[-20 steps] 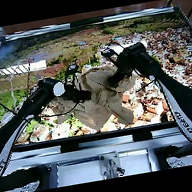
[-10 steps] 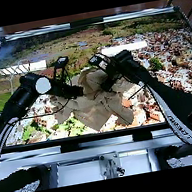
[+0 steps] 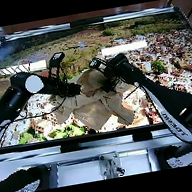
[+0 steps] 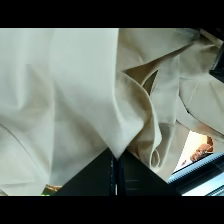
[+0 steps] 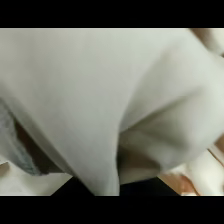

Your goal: Fold the shirts.

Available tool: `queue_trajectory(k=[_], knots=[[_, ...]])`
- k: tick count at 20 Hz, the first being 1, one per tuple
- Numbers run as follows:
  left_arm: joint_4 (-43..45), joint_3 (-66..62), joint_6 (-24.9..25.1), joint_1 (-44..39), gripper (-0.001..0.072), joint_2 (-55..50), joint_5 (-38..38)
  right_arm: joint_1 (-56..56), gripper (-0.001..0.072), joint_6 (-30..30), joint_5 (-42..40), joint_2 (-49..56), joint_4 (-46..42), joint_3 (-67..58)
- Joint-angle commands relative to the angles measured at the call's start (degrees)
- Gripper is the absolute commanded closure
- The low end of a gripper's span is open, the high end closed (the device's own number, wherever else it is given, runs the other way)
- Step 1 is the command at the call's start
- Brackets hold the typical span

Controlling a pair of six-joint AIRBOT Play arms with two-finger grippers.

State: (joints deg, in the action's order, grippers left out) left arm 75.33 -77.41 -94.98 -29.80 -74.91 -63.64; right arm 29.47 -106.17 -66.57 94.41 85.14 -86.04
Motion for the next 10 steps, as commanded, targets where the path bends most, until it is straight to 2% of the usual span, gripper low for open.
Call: queue_trajectory(k=[1,3,5,8,10], knots=[[-0.04,-6.38,7.58,2.67,0.0652,0.09,-6.14,-0.02,0.0649,0.76,-2.56,-7.54,-0.26,-0.96],[1.38,-15.91,8.09,4.68,0.0652,0.15,-10.97,-0.02,0.0649,1.51,-4.81,-14.71,-0.48,-4.46],[1.33,-28.74,8.83,5.62,0.0652,0.24,-13.75,-0.02,0.0650,5.55,-5.03,-21.42,-1.68,-11.02],[0.37,-48.22,8.81,5.42,0.0652,1.09,-13.33,0.00,0.0650,10.05,-2.21,-28.57,0.35,-21.46],[0.09,-50.18,8.79,5.44,0.0652,5.46,-10.32,0.00,0.0649,12.31,-0.50,-32.52,4.98,-24.90]])
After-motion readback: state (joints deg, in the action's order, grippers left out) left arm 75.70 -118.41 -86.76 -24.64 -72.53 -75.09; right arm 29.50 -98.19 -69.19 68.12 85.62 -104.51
